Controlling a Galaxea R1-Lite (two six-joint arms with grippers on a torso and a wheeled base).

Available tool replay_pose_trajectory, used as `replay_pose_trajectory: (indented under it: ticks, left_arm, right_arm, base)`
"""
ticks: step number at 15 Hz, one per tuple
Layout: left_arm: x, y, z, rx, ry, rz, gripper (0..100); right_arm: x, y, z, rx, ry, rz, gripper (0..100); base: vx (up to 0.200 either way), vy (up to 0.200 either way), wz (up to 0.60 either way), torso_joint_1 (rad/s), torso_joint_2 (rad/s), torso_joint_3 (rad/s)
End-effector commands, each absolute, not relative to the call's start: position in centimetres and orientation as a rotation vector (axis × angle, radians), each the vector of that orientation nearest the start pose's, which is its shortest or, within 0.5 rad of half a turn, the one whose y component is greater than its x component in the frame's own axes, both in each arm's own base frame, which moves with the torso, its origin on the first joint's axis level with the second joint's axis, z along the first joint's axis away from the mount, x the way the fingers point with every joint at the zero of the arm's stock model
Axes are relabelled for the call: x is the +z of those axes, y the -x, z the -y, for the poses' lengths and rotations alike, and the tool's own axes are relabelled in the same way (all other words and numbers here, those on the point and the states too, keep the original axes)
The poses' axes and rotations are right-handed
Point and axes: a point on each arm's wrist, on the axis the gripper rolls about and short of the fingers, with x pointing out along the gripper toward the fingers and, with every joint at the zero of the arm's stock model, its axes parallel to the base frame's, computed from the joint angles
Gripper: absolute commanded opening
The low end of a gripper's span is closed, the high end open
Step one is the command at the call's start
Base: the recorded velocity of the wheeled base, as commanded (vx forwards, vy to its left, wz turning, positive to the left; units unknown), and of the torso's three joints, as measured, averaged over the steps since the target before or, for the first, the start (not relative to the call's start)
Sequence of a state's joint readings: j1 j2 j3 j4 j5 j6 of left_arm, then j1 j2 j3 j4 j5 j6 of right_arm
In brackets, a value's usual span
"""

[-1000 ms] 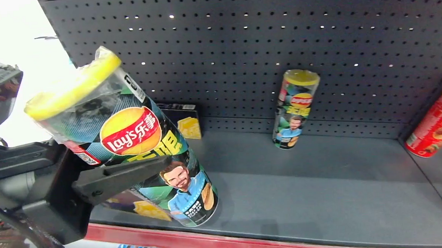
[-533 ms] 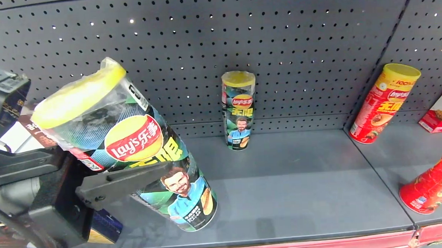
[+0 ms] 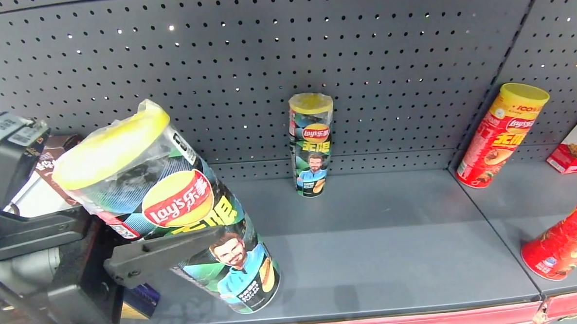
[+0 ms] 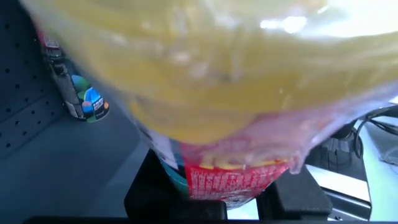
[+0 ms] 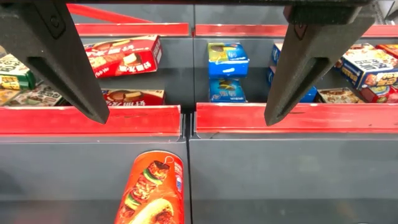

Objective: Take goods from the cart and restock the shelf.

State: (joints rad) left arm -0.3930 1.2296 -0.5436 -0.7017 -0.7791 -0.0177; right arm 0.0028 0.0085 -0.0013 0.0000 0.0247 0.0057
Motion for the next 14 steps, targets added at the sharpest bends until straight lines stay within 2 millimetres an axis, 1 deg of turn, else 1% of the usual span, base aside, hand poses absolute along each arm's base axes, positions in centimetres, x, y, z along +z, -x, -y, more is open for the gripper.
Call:
replay_pose_trajectory:
  ticks: [1, 2, 3, 4, 5, 7, 8, 9, 10, 11, 12, 13, 14]
  left_arm:
    - [22.2, -15.9, 7.9, -1.153, 0.017, -0.015, 0]
    - [21.2, -15.4, 7.6, -1.145, 0.023, -0.041, 0]
    - [20.8, -14.6, 7.3, -1.145, 0.024, -0.042, 0]
    - [20.6, -14.4, 7.2, -1.145, 0.024, -0.043, 0]
    - [20.6, -13.6, 6.9, -1.138, 0.038, -0.042, 0]
    - [21.1, -13.6, 6.4, -1.106, 0.076, -0.037, 0]
    - [22.1, -13.9, 6.2, -1.09, 0.07, -0.006, 0]
    - [22.1, -13.9, 6.2, -1.09, 0.07, -0.006, 0]
    - [23.4, -14.5, 6.1, -1.075, 0.059, 0.038, 0]
    - [23.6, -15.2, 6.3, -1.074, 0.059, 0.037, 0]
    - [23.7, -15.3, 6.3, -1.075, 0.059, 0.038, 0]
    - [24.6, -16.1, 6.5, -1.072, 0.053, 0.059, 0]
    - [24.8, -16.3, 6.6, -1.071, 0.051, 0.067, 0]
  right_arm:
    - [9.9, 2.4, -0.1, 0.054, -0.021, 0.027, 100]
    - [15.7, 1.2, -0.1, 0.086, -0.069, 0.0, 100]
    - [17.7, 0.7, -0.1, 0.139, -0.07, -0.008, 100]
    - [17.8, 0.6, -0.1, 0.17, -0.067, -0.016, 100]
    - [17.8, -0.3, -0.4, 0.303, -0.027, -0.078, 100]
    - [18.4, -1.3, -0.6, 0.343, 0.028, -0.114, 100]
    - [19.4, -3.0, -1.3, 0.47, 0.073, -0.168, 100]
    - [19.4, -3.0, -1.3, 0.47, 0.073, -0.168, 100]
    - [20.2, -5.1, -2.4, 0.585, 0.122, -0.201, 100]
    - [20.8, -5.9, -3.0, 0.62, 0.126, -0.201, 100]
    - [20.8, -6.1, -3.1, 0.628, 0.127, -0.21, 100]
    - [21.5, -8.1, -4.6, 0.694, 0.132, -0.253, 100]
    - [21.8, -8.6, -5.1, 0.715, 0.135, -0.26, 100]
  base:
    - [0.0, 0.0, 0.0, 0.0, 0.0, 0.0]
    - [0.0, 0.0, 0.0, 0.0, 0.0, 0.0]
    - [0.0, 0.0, 0.0, 0.0, 0.0, 0.0]
    - [0.0, 0.0, 0.0, 0.0, 0.0, 0.0]
    - [0.0, 0.0, 0.0, 0.0, 0.0, 0.0]
    - [0.0, 0.0, 0.0, 0.0, 0.0, 0.0]
    - [0.0, 0.0, 0.0, 0.0, 0.0, 0.0]
    - [0.0, 0.0, 0.0, 0.0, 0.0, 0.0]
    - [0.0, 0.0, 0.0, 0.0, 0.0, 0.0]
    - [0.0, 0.0, 0.0, 0.0, 0.0, 0.0]
    - [0.0, 0.0, 0.0, 0.0, 0.0, 0.0]
    - [0.0, 0.0, 0.0, 0.0, 0.0, 0.0]
    - [0.0, 0.0, 0.0, 0.0, 0.0, 0.0]
